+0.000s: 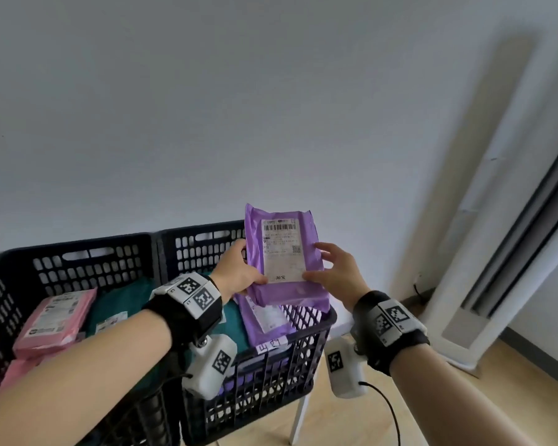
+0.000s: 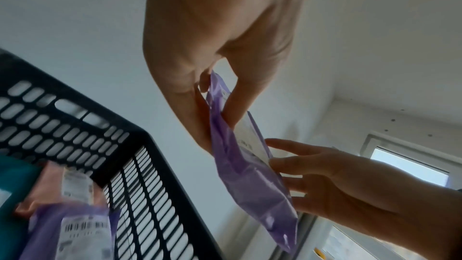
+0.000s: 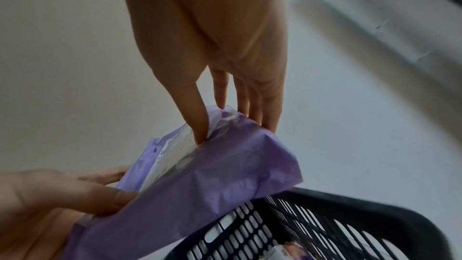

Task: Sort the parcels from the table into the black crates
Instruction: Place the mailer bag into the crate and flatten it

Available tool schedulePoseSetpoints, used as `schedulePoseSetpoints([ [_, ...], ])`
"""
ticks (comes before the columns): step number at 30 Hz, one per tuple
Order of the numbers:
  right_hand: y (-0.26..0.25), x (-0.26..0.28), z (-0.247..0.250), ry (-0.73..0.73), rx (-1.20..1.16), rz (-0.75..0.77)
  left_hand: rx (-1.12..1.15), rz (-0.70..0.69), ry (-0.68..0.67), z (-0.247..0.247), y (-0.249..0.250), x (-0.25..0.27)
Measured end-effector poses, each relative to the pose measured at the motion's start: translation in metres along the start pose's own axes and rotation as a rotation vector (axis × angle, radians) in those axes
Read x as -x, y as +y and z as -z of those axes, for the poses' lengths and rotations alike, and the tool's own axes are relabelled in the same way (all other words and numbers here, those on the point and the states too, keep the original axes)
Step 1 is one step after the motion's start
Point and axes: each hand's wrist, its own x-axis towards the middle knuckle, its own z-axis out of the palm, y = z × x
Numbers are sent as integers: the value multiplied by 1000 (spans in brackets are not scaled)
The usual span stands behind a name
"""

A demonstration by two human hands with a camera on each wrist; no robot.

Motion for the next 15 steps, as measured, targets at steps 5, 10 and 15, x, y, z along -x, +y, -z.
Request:
schedulePoseSetpoints([
  [5,-9,-59,9,-98,57,69,22,45,90,-2,22,-41],
  [10,-17,-109,-7,-205,96,68,53,113,179,7,24,-78],
  [15,-12,-148,-44,-260,103,28,-15,174,246,23,5,-118],
])
